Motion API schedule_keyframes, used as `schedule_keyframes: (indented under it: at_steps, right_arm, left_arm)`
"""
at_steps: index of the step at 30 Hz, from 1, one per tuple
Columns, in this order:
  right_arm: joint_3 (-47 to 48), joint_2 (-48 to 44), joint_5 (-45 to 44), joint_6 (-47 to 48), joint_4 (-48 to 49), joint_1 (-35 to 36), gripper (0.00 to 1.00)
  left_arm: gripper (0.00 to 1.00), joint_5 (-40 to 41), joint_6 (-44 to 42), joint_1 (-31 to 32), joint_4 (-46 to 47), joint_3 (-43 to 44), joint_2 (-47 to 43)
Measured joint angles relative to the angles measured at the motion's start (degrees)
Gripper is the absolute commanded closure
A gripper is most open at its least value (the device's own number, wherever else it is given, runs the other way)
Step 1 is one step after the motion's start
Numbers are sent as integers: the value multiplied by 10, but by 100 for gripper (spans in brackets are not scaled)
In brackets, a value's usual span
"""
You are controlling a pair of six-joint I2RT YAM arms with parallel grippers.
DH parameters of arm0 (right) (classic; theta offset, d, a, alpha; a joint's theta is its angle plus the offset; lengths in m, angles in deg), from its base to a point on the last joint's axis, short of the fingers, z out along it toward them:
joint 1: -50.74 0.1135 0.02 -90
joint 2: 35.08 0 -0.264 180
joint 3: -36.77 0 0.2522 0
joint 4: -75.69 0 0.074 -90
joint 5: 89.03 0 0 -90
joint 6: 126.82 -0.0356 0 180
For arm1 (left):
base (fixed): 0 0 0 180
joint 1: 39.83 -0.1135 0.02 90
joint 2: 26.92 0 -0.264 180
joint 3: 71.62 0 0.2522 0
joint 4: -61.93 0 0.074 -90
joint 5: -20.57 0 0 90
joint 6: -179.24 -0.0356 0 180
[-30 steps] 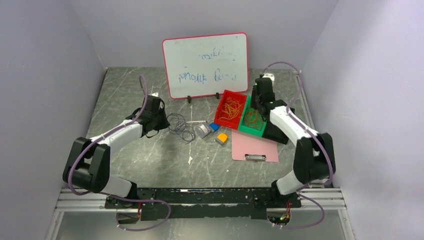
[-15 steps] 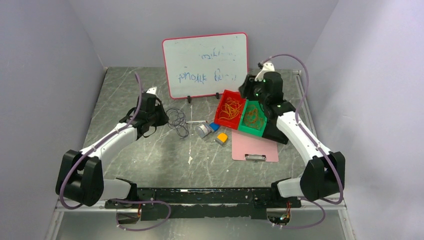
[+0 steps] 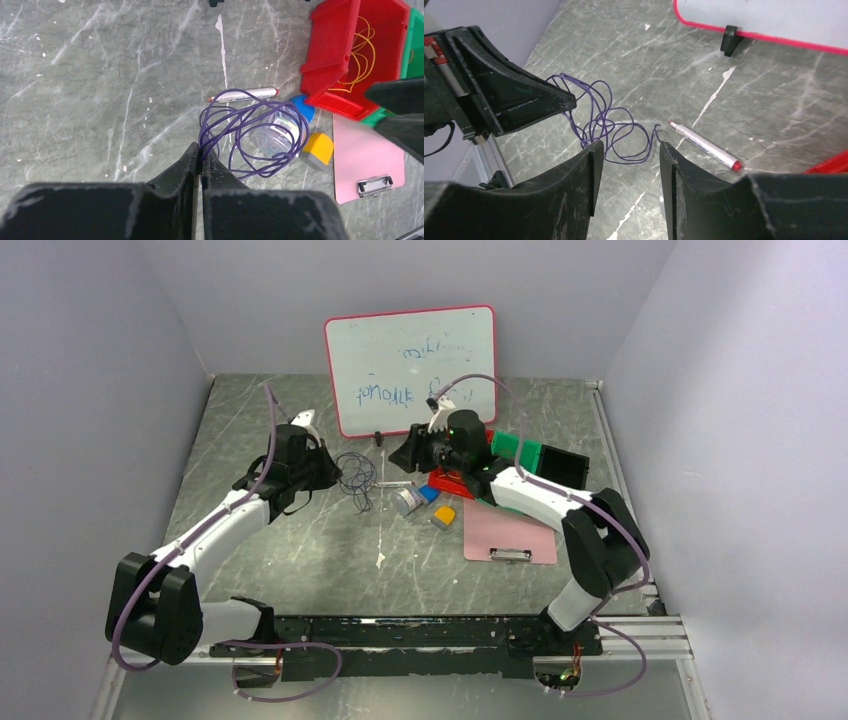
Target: Untangle the cables
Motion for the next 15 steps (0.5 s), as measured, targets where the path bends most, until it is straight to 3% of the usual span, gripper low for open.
schedule_keyframes:
  at_steps: [7,15]
  right_arm:
    - [0,48,5,-49,35,22,58]
    - [4,92,-24,-69,34,30,53]
  left_arm:
    - [93,-5,3,0,0,0,-1]
    - [93,-2,7,0,3,1,-19]
